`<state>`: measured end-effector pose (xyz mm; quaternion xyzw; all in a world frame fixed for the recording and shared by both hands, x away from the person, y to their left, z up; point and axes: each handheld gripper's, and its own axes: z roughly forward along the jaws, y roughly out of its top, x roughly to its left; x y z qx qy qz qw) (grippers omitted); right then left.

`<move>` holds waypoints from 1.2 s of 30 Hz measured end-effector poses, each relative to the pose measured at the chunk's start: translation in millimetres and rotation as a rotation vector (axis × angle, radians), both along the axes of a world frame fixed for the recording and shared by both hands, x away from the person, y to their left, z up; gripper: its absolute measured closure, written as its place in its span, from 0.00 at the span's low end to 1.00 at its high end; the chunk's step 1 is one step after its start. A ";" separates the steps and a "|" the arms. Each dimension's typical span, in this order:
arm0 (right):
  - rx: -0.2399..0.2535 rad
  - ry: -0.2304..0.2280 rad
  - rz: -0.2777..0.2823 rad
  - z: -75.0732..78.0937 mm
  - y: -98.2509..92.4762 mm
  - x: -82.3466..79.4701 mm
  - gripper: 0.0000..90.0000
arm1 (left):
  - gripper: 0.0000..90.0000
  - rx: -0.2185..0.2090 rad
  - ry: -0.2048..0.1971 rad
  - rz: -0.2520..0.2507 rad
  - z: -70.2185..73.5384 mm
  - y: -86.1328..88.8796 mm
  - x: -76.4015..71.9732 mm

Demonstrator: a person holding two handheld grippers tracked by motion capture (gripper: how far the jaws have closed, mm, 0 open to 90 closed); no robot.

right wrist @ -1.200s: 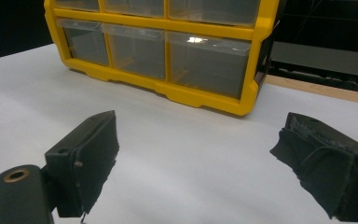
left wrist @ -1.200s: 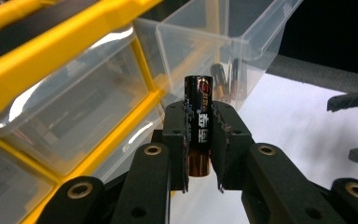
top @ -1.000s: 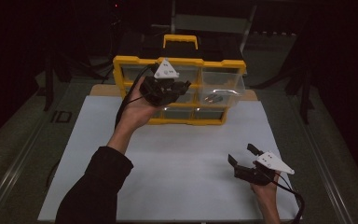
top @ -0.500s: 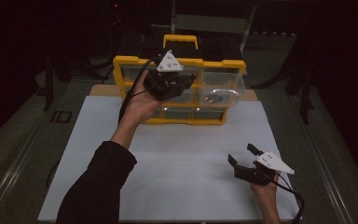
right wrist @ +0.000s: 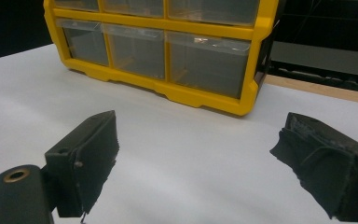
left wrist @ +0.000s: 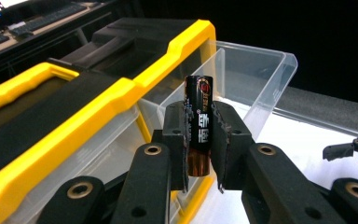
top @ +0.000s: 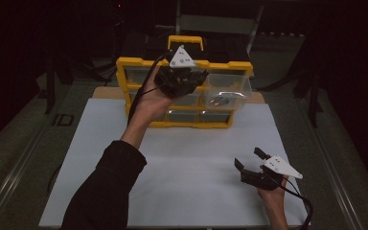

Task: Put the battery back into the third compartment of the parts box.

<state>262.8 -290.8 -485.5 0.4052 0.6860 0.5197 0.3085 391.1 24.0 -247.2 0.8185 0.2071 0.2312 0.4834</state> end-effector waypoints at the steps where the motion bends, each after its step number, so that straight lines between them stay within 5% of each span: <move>1: 0.000 0.000 0.000 0.0 -0.1 0.0 0.12 | 0.86 -0.001 0.000 0.001 0.6 -1.0 0.2; 36: 0.008 -0.002 -0.002 1.2 -1.7 0.1 0.12 | 0.86 0.037 -0.006 -0.018 9.8 -40.4 9.8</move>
